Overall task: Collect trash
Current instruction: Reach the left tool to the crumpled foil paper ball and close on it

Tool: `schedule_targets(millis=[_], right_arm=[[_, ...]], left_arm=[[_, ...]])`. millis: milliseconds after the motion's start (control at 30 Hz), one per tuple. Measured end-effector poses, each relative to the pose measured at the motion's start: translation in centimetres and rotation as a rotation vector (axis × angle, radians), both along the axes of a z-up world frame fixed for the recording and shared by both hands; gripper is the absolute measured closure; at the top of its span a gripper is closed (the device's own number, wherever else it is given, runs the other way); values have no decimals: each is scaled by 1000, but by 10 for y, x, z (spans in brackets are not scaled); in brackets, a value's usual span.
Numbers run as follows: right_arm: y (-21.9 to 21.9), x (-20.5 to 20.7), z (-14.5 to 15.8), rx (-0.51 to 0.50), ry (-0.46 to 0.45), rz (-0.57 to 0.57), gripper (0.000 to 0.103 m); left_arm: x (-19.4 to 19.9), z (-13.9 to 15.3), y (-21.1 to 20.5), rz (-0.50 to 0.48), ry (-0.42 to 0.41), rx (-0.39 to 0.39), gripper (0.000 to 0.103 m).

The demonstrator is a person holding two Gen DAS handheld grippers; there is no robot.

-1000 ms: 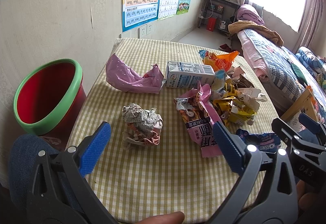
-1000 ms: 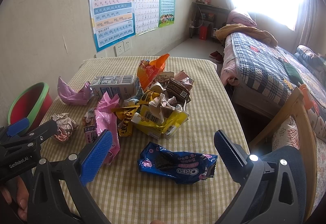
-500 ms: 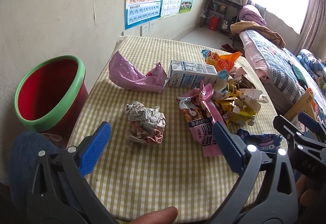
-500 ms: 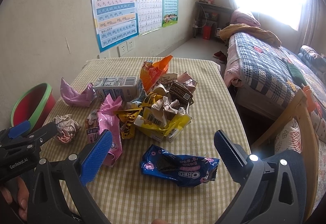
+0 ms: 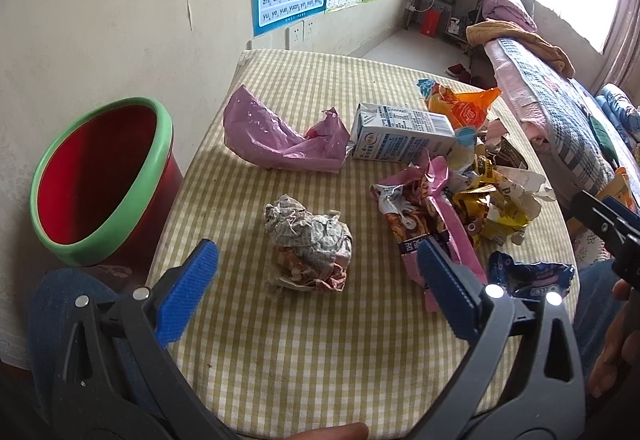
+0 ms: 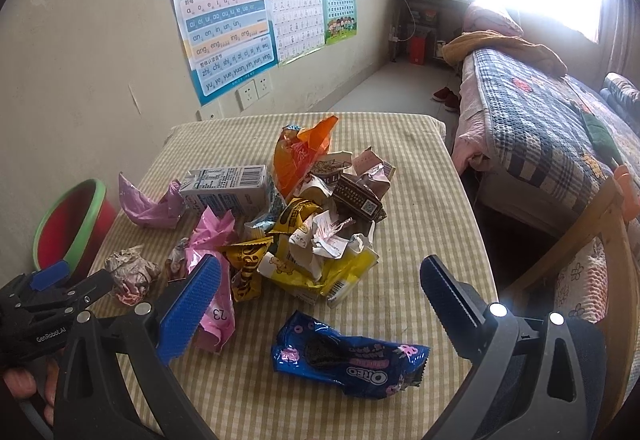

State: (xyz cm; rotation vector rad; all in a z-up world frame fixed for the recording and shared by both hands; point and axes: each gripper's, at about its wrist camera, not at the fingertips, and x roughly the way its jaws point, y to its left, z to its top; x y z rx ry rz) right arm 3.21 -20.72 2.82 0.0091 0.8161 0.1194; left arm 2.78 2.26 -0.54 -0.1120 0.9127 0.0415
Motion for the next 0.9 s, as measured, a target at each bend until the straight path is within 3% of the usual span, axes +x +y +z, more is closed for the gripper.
schedule_targets(millis=[133,467,767,900], right_arm=[[3,14,-7,-25,21,11,7],[2,45,-22,-27,88,13,21],[1,62,-40,-34,160,24,45],[2,62,-45,-34,184,38,64]], left_arm=[[14,-7,6,4,33,-4,5],[33,-34,16,25,132,-13,11],[35,-46,19,6,160,-42,34],[34,-46,14,-21,159,-51,53]])
